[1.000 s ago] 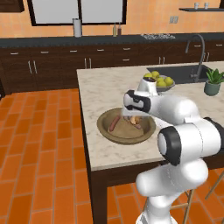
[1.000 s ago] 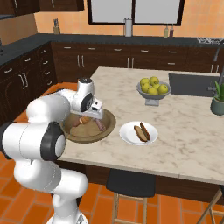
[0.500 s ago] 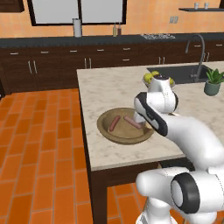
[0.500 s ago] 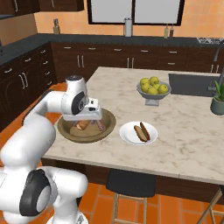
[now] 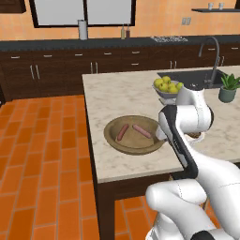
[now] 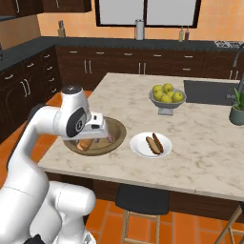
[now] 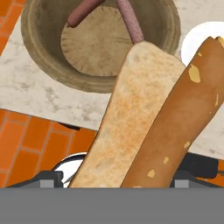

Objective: Place one bun and one sausage from the bowl on each plate.

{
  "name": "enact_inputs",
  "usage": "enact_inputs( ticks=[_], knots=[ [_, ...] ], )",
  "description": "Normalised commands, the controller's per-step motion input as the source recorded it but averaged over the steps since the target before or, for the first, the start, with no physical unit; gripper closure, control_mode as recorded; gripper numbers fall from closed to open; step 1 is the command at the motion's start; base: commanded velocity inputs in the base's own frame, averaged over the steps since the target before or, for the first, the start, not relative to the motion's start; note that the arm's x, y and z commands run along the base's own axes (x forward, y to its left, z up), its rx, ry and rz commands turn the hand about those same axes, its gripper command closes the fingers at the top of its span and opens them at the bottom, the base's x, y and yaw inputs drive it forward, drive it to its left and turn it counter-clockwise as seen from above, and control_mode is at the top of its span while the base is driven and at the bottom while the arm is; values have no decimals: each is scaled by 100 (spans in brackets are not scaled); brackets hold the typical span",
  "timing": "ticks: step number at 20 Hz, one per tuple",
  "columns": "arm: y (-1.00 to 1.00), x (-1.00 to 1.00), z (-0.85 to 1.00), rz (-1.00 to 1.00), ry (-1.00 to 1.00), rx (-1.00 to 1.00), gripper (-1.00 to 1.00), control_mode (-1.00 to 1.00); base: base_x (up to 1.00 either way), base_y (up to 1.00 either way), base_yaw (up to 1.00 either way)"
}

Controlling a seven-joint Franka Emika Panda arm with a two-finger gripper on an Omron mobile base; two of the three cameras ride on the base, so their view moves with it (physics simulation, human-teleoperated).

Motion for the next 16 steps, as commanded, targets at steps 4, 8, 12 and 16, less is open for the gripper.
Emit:
enact_inputs(
  ticks=[4,8,12,16],
  knots=[
    [0,0,0,0,0,0,100,100,-28,-19,-3],
    [0,0,0,0,0,0,100,100,-74,-99,-16],
    [0,0,0,0,0,0,100,100,0,-100,-6],
    [0,0,0,0,0,0,100,100,39,-100,0]
  ],
)
